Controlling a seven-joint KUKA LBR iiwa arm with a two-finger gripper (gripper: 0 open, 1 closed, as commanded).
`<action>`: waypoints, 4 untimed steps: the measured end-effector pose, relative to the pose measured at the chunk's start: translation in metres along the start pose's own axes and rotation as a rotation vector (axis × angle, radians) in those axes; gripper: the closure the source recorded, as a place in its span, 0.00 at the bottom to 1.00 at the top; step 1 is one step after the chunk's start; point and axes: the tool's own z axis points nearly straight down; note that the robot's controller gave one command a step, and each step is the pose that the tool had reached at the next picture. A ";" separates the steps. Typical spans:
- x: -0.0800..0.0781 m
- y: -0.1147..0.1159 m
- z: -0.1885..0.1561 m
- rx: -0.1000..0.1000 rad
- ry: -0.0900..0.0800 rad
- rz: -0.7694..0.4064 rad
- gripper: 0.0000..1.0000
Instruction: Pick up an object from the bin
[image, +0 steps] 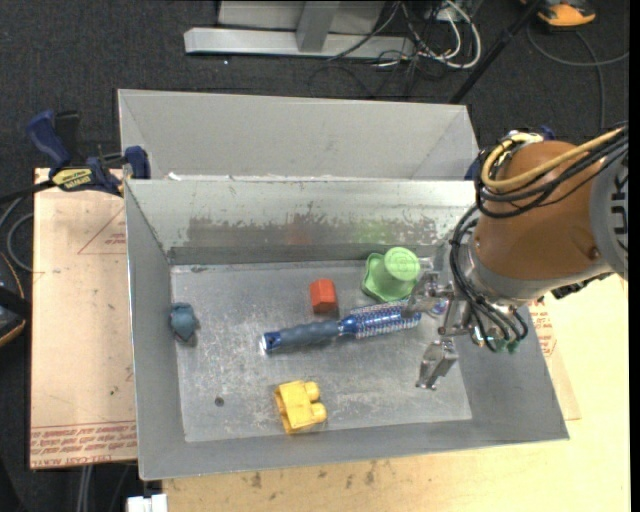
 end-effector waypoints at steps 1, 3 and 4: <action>-0.004 0.038 0.138 0.000 -0.006 -0.129 0.00; 0.008 0.198 0.057 -0.005 -0.006 -0.254 0.00; -0.019 0.140 0.136 -0.004 -0.005 -0.436 0.00</action>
Offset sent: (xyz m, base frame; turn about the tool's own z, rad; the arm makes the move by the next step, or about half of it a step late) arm 0.0011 0.0379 -0.1404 -0.1306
